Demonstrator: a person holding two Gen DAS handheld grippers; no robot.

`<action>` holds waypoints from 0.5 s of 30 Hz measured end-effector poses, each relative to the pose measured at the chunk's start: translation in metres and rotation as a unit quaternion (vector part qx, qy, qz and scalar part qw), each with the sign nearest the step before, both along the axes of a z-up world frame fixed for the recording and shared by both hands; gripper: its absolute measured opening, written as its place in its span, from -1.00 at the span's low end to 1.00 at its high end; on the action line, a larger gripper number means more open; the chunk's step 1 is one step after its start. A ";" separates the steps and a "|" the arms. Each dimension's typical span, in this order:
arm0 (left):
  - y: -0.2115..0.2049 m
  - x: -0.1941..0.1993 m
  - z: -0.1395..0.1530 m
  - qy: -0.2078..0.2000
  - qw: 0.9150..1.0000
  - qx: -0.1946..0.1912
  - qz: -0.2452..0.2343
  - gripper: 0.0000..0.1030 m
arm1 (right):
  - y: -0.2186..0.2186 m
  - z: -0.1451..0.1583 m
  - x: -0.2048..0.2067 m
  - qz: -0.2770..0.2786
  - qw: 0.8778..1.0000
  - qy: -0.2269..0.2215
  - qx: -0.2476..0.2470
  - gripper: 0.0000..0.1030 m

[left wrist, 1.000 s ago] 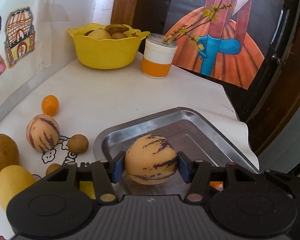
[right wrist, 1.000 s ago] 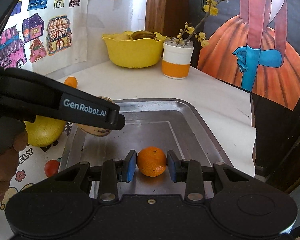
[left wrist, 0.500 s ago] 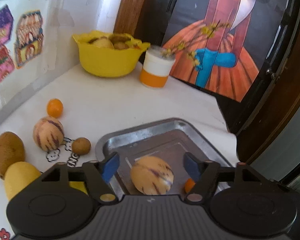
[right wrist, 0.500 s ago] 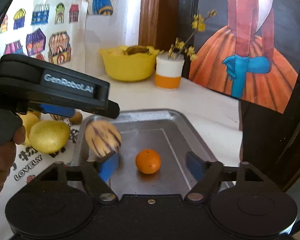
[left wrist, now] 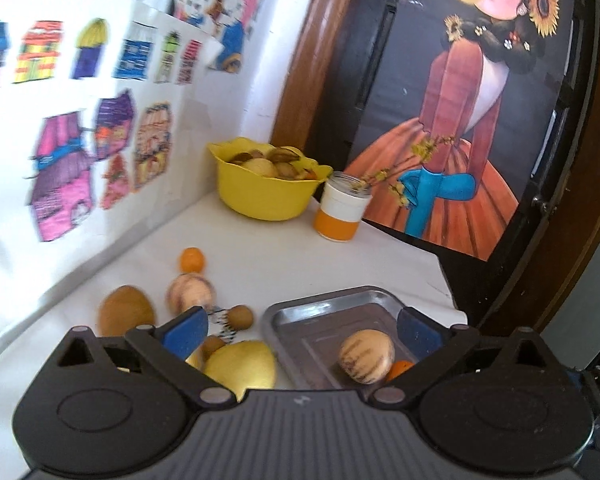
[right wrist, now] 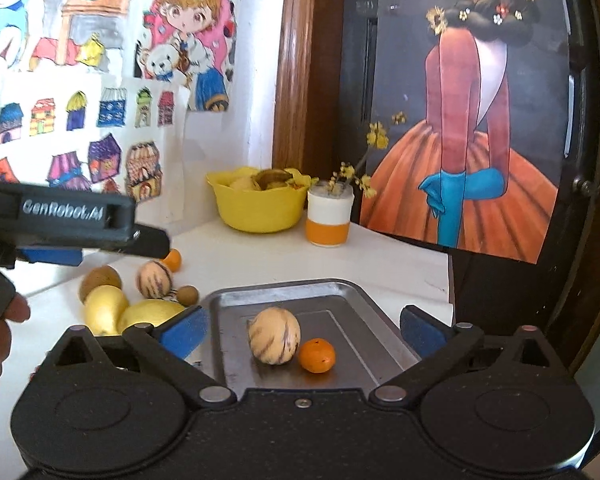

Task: Organize fruits
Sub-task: 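Lift both open tools away from the tray toward the remaining fruits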

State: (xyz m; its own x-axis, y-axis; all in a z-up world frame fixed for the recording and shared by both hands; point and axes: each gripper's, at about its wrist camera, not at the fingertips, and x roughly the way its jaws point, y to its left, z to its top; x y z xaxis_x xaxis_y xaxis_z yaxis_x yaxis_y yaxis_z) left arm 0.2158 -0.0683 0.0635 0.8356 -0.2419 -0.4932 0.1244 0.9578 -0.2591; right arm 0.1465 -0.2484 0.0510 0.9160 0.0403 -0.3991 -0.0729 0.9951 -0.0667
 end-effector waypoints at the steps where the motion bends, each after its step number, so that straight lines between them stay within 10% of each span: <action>1: 0.004 -0.006 0.000 -0.001 1.000 0.003 0.004 0.99 | 0.002 0.001 -0.004 0.003 1.000 0.001 0.000 0.99; 15: 0.058 -0.076 -0.027 0.019 0.998 0.045 0.046 0.99 | 0.035 -0.007 -0.051 0.032 0.999 0.034 -0.021 0.99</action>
State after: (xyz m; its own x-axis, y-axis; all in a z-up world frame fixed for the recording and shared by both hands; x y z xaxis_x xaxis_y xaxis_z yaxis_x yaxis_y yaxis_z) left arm 0.1398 -0.0104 0.0362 0.8326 -0.1188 -0.5410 0.0268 0.9842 -0.1748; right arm 0.0956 -0.2137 0.0443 0.8828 0.0791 -0.4630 -0.1413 0.9848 -0.1012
